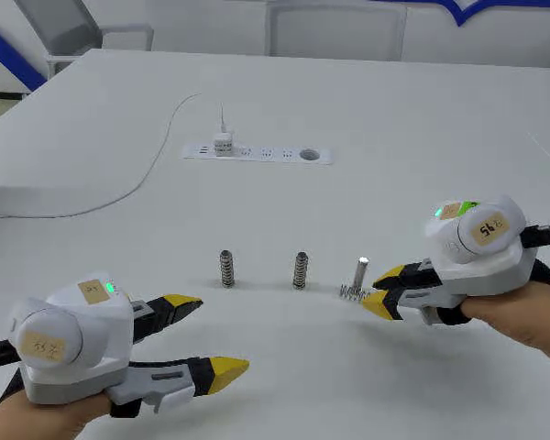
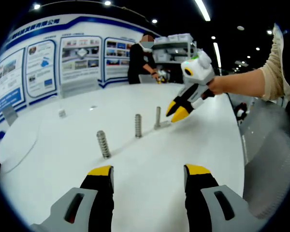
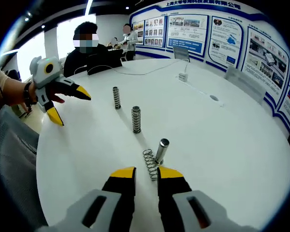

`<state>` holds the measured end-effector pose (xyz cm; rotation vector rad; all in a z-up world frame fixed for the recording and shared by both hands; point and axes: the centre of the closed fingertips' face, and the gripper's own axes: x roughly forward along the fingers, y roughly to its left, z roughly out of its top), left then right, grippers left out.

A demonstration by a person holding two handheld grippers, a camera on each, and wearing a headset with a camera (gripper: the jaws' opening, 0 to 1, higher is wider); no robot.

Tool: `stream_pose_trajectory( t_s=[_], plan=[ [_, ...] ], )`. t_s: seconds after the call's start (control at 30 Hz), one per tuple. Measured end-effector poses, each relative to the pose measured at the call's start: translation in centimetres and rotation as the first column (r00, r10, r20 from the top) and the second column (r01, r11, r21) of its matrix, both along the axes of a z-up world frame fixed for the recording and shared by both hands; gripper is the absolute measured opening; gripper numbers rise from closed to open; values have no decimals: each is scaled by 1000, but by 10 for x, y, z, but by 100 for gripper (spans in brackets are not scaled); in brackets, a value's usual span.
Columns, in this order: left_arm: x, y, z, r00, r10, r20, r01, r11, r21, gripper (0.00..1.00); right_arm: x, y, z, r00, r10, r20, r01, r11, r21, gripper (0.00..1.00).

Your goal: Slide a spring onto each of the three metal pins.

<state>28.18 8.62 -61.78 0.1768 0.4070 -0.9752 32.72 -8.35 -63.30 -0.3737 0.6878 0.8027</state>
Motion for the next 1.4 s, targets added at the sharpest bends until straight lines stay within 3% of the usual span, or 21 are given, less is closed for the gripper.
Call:
stream_pose_trajectory(
  t_s=[0.4,0.8,1.4],
  plan=[
    [0,1,-2,1000,6,-2,-6,1000,9,59,5,-8,-18,999,7,-35,-8,1000,-19,18],
    [0,2,-4,1000,11,-7,-11,1000,14,58,11,-6,-22,998,48,-31,-49,998,-25,17],
    [-1,1,-6,1000,4,-10,-4,1000,15,57,5,-4,-26,995,66,-74,-68,997,-28,12]
  ],
)
